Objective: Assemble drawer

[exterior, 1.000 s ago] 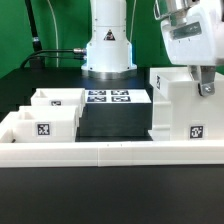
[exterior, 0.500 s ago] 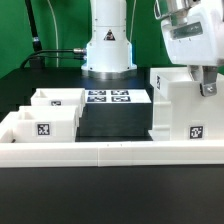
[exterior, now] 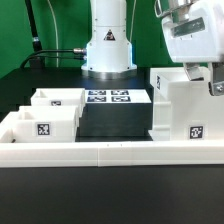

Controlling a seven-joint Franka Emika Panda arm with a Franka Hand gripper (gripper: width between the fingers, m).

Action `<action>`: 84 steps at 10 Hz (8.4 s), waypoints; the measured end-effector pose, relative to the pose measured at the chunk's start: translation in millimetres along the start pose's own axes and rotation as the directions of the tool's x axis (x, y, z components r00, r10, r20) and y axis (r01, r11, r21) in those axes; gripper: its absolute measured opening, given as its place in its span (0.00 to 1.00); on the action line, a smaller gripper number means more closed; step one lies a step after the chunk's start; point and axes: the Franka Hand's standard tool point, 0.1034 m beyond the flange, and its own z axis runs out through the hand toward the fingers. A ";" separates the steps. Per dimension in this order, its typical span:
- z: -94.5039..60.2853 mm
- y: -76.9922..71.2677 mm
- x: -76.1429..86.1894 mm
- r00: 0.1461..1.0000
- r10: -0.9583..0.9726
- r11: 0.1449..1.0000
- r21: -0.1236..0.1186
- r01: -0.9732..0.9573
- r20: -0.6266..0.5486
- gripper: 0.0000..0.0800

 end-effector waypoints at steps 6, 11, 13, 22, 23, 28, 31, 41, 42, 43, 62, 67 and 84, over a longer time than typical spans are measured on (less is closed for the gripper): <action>-58.8 10.4 20.6 0.926 -0.378 0.925 0.046 0.377 0.013 0.81; -59.8 23.3 34.6 0.725 -0.687 0.726 -0.001 0.688 0.034 0.81; -69.3 27.4 53.3 0.501 -0.864 0.502 -0.002 0.865 0.044 0.81; -59.4 74.1 115.8 0.181 -0.979 0.169 -0.118 0.979 0.094 0.81; -51.7 87.9 124.2 0.188 -0.978 0.176 -0.132 0.976 0.090 0.81; -39.3 99.4 147.4 0.130 -0.987 0.116 -0.140 0.983 0.096 0.81; -37.5 103.9 153.7 0.121 -0.987 0.106 -0.143 0.984 0.105 0.81; 3.6 139.0 194.0 0.113 -0.984 0.088 -0.180 0.980 0.134 0.81; 7.1 142.6 194.4 0.114 -0.984 0.088 -0.182 0.979 0.138 0.81; 13.6 147.7 194.9 0.113 -0.984 0.085 -0.186 0.979 0.140 0.81; 28.2 156.8 198.9 0.091 -0.986 0.062 -0.203 0.977 0.140 0.05; 14.2 148.6 182.5 0.010 -0.988 -0.018 -0.177 0.984 0.157 0.05; 18.4 152.8 172.4 -0.858 -0.429 -0.886 0.052 0.460 0.281 0.05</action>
Offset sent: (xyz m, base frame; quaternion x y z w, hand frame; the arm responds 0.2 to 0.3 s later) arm -0.0247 -0.0051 0.0302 0.0155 -0.0500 -0.0891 0.9946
